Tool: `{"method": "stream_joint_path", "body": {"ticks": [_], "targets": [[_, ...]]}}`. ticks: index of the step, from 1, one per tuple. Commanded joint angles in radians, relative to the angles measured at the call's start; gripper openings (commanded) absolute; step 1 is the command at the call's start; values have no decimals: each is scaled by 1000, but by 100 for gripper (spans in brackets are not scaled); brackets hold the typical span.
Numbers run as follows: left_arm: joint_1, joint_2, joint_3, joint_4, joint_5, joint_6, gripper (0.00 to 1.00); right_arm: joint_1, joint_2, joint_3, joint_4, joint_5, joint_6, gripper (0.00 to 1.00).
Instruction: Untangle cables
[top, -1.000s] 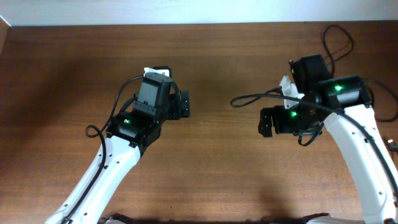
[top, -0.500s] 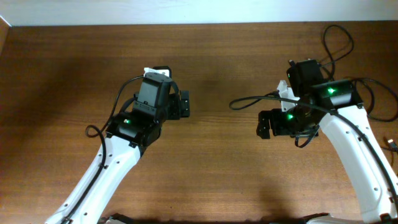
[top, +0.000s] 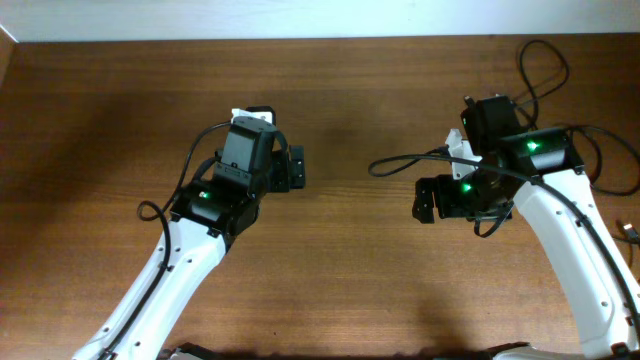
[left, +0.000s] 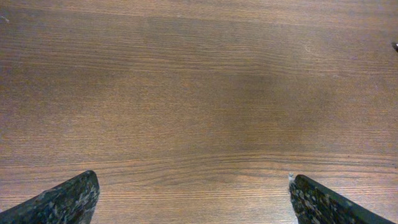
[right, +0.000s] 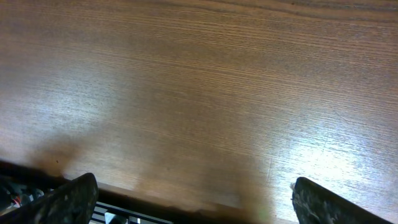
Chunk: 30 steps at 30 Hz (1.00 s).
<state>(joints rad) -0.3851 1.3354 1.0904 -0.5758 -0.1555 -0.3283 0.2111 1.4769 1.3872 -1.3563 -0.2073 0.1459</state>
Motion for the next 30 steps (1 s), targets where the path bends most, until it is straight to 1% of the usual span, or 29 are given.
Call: {"method": "stream_joint_path", "body": {"ticks": [1,21,30], "targets": [[2,-3,2,2,-10,8,99,5,2,-10,4,-2,-8,99],[2,4,2,1,-10,8,99,5,2,-10,4,-2,-8,99],[2,-133,2,1,-10,8,99,5,2,-10,4,-1,-8,99]]}}
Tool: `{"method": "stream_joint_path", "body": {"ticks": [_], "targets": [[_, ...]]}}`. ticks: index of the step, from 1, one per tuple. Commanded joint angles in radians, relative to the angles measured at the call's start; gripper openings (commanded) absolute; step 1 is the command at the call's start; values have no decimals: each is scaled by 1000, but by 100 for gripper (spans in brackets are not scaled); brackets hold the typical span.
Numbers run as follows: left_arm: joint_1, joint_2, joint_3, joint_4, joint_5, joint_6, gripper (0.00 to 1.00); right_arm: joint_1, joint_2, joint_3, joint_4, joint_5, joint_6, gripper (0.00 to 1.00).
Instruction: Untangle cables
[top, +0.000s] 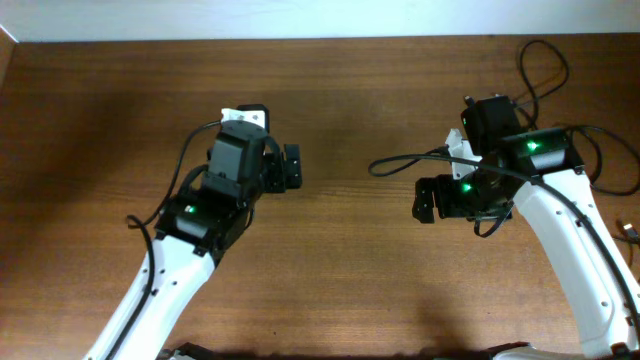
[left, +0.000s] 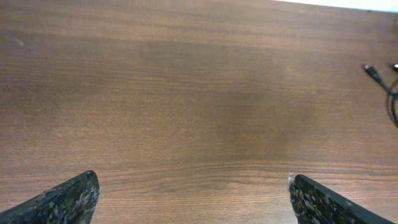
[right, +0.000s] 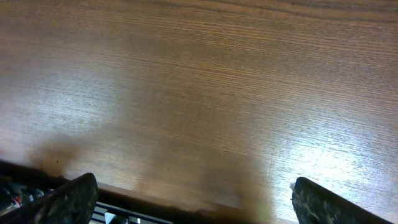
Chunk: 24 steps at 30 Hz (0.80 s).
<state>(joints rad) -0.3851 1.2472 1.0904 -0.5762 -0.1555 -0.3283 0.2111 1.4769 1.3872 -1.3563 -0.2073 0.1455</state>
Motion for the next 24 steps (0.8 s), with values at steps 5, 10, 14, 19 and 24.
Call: {"method": "stream_joint_path", "body": {"ticks": [5,10,14,19,24], "targets": [[2,-116,2,2,-10,8,99,5,2,-10,4,-1,-7,99],[2,-216,2,-12,-10,8,99,5,2,-10,4,-1,-7,99],[2,-337,2,-116,-10,8,99,5,2,-10,4,-1,-7,99],[2,-443,2,-296,-10,8,99,5,2,-10,3,-1,-7,99],[2,-500,2,-350,-10,8,99,5,2,-10,4,-2,-7,99]]}}
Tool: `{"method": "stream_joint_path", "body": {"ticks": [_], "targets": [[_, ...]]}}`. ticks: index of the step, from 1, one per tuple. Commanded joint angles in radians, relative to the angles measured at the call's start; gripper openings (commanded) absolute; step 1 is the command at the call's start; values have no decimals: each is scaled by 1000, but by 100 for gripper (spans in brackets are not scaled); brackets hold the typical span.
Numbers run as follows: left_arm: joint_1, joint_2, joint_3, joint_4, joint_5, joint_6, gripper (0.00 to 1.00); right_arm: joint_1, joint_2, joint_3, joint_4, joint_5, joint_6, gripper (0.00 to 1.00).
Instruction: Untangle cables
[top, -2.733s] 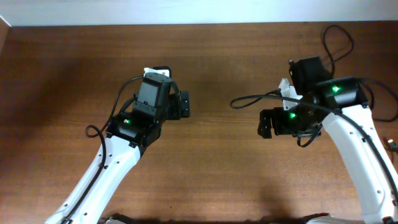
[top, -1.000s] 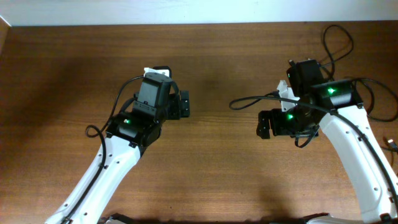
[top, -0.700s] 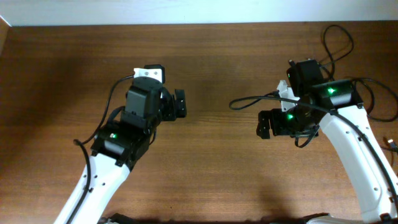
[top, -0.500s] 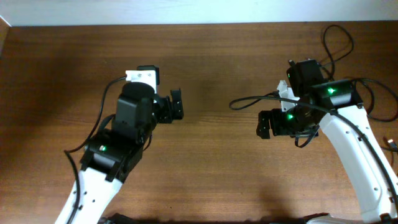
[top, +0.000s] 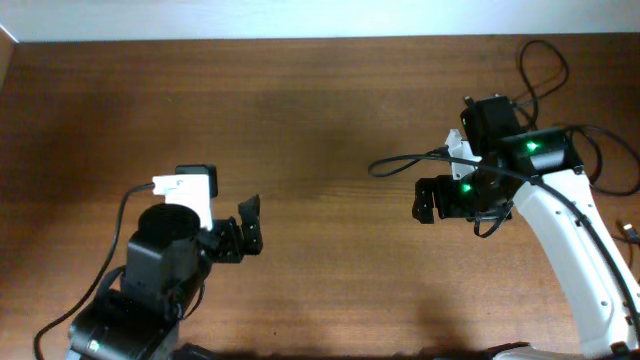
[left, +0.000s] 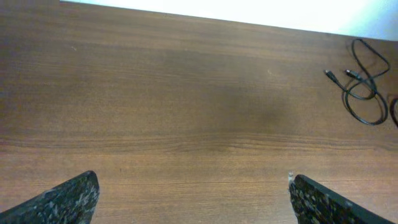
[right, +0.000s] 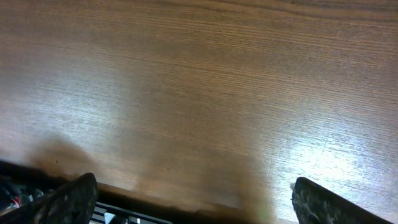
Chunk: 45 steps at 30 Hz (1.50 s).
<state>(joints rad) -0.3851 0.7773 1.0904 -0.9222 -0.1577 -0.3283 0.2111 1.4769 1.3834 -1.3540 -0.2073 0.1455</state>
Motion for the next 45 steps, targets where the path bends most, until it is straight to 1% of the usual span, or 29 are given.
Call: {"method": "stream_joint_path", "body": {"ticks": [1,3,5,7,8,10,12,15,16,17,18,20,22,23,24,25,45], "targets": [[2,-43,2,-37,-9,9,99,5,2,-6,2,-2,-7,99],[7,-77,-35,-52,-26,8,99,5,2,-6,2,-1,-7,99],[38,-137,-153,44,-17,-42,99,5,2,-6,2,-2,-7,99],[88,-229,-327,194,24,-45,99,5,2,-6,1,-2,-7,99],[106,-290,-434,327,39,-45,99,5,2,-6,2,-1,-7,99],[133,-414,-620,534,38,-45,99,5,2,-6,1,-2,-7,99],[182,-531,-767,733,36,-44,99,5,2,-6,2,-2,-7,99],[259,-634,-919,927,30,-36,99,5,2,-6,2,-1,-7,99],[281,-674,-966,958,30,-29,99,5,2,-6,2,-2,-7,99],[289,-703,-991,964,30,11,99,5,2,-6,2,-1,-7,99],[290,-742,-1012,963,31,92,99,5,2,-6,2,-1,-7,99],[291,-773,-1048,957,30,197,99,5,2,-6,1,-1,-7,99],[297,-773,-1074,910,33,214,99,5,2,-6,2,-2,-7,99],[306,-773,-1082,842,47,219,99,5,2,-6,2,-2,-7,99],[313,-773,-1081,842,94,265,99,5,2,-6,1,-2,-7,99],[318,-773,-1081,838,114,285,99,5,2,-6,2,-1,-7,99],[316,-772,-1081,840,113,285,99,5,8,-6,2,2,-7,99]]}}
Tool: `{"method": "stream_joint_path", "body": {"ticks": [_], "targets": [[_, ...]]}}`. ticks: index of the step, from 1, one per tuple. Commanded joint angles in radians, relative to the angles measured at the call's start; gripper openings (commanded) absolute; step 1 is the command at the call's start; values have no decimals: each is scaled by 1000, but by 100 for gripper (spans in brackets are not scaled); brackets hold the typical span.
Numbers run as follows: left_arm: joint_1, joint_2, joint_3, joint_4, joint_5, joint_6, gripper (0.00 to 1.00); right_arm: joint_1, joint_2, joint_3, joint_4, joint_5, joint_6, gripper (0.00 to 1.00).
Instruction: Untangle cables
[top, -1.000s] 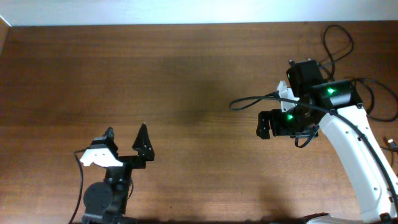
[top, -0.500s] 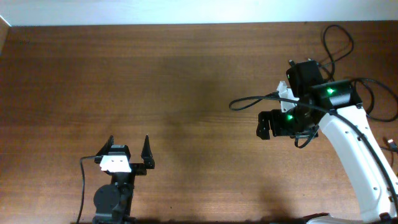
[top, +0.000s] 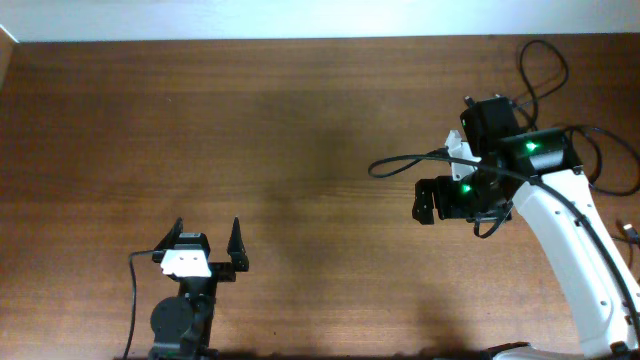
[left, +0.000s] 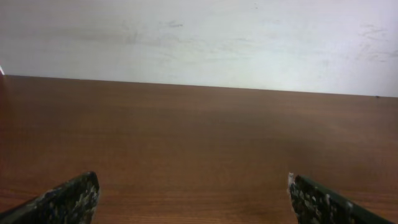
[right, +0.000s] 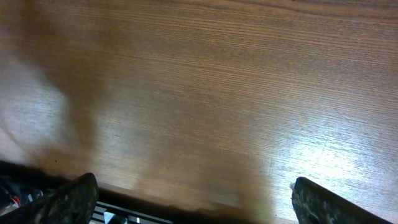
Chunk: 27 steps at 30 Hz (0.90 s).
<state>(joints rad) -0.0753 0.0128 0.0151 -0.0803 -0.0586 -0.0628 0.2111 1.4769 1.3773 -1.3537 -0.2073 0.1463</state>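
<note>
A thin black cable lies in loops at the table's back right corner, behind the right arm; more black cable trails along the right edge. My right gripper hovers right of the table's middle, open and empty; in its wrist view the gripper shows only bare wood between wide-apart fingers. My left gripper is drawn back to the front left, open, far from the cables. In the left wrist view the gripper holds nothing, and no cable shows there.
The brown wooden table ends at a white wall at the back. Its front edge shows in the right wrist view. The right arm's own black lead arcs out to the left above the wood.
My left arm has drawn back from the left middle of the table to the front edge. Its camera now looks level at the wall, and the cable has left its view. The right arm is unmoved.
My left gripper was open over the table's middle-left, looking down at bare wood. It then stood a little further back, then nearer the front with the cable loops in its view, and now rests at the front edge. My right gripper stayed open in place throughout.
</note>
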Motion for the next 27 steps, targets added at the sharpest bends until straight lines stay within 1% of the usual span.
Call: {"method": "stream_joint_path", "body": {"ticks": [1,4,7,9,11,14,16,18,20,21,23,27], "targets": [[6,-8,-6,-2,14,19,99,5,5,0,1,2,-8,99],[6,-8,-6,-2,14,19,99,5,-37,0,12,26,-8,99],[6,-8,-6,-2,14,19,99,5,-132,-3,182,28,-8,99],[6,-8,-6,-2,14,19,99,5,-230,-67,312,28,-8,99],[6,-8,-6,-2,14,19,99,5,-335,-199,438,25,-8,99],[6,-8,-6,-2,14,19,99,5,-533,-462,596,13,-8,99],[6,-8,-6,-2,14,19,99,5,-725,-707,803,-14,-8,99],[6,-8,-6,-2,14,19,99,5,-912,-896,980,-21,-8,99],[6,-8,-6,-2,14,19,99,3,-1086,-1032,1108,-21,-8,99],[6,-8,-6,-2,14,19,99,3,-1149,-1073,1150,-20,-8,99],[6,-8,-6,-2,14,19,99,-4,-1223,-1119,1202,-5,-8,99],[6,-8,-6,-2,14,19,99,-44,-1307,-1184,1240,-5,-8,99]]}}
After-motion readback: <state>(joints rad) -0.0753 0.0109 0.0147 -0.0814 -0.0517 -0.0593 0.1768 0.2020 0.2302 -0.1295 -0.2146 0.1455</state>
